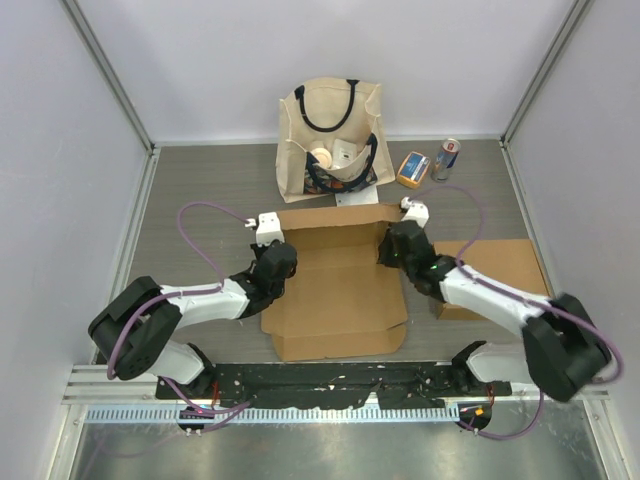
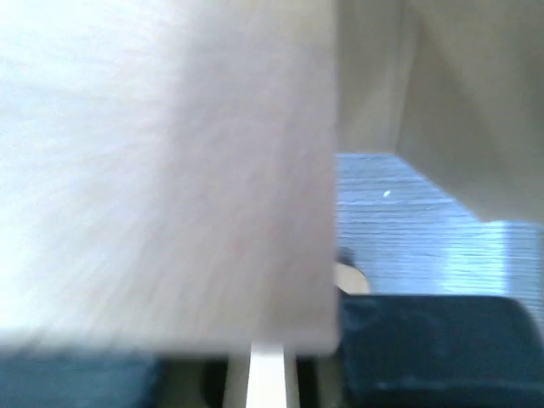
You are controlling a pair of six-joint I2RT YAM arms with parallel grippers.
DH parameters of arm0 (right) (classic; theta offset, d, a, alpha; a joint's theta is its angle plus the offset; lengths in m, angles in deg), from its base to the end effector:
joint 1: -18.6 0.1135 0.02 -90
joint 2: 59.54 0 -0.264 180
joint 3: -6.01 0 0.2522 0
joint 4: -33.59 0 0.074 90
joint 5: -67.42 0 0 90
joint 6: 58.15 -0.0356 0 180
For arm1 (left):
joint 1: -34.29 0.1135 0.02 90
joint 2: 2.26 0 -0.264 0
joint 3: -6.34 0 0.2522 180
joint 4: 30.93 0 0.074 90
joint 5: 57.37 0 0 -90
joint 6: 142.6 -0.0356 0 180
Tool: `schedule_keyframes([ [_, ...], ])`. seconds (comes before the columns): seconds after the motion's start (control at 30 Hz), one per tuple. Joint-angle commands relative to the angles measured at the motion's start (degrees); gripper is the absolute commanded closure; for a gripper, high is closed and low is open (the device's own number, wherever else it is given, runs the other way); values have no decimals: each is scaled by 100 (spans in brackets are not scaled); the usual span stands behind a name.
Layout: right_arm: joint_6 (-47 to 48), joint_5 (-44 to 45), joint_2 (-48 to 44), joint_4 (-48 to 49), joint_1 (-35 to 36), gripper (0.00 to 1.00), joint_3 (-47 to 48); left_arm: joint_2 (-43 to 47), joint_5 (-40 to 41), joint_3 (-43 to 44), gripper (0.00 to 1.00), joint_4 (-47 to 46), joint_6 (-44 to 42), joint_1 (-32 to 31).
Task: Fold the paper box
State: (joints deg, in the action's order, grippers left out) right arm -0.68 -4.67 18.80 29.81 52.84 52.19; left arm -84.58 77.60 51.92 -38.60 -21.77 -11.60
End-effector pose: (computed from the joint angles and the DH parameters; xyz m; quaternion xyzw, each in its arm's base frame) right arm 0.2273 0.1415 0.1745 0.0576 0.8809 0.1312 0.4511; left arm 0.2084 -0.1789 0.1761 -0.0879 0.8150 -0.0323 0.5719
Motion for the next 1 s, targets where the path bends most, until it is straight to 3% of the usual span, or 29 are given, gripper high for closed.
schedule_keyframes([
  [0.0, 817, -279, -1478, -3837, -285, 70, 1175, -12, -120, -158, 100, 209, -15, -25],
  [0.1, 1090, -376, -1734, -5194, -593, 59, 2070, -82, -59, -149, 100, 210, 2, -25],
  [0.17, 1345, -262, -1674, -5566, -873, 49, 2686, -82, -68, -175, 100, 140, -16, -25],
  [0.23, 1802, -314, -1560, -5690, -1137, 40, 3083, -56, -93, -175, 100, 139, -59, -25],
  [0.33, 2416, -1006, -1270, -5534, -1569, 34, 3674, -12, -50, -184, 100, 139, -103, -25],
  [0.4, 2960, -982, -903, -5471, -1718, 34, 3902, 6, -50, -202, 100, 122, -103, -25],
  [0.57, 3569, -2246, -584, -4955, -1780, 35, 3982, 23, -120, -211, 100, 104, -77, -17],
  [0.63, 3718, -2275, -479, -4778, -1772, 36, 3912, 32, -129, -211, 100, 104, -68, -25],
  [0.77, 3659, -1941, -267, -4874, -1780, 48, 3929, 41, -146, -228, 100, 95, -77, -25],
  [0.93, 3027, -2177, -425, -5049, -1640, 80, 4122, 6, -208, -193, 100, 86, -95, -25],
  [0.97, 2616, -2282, -460, -5041, -1622, 92, 4149, 6, -217, -184, 100, 78, -103, -25],
])
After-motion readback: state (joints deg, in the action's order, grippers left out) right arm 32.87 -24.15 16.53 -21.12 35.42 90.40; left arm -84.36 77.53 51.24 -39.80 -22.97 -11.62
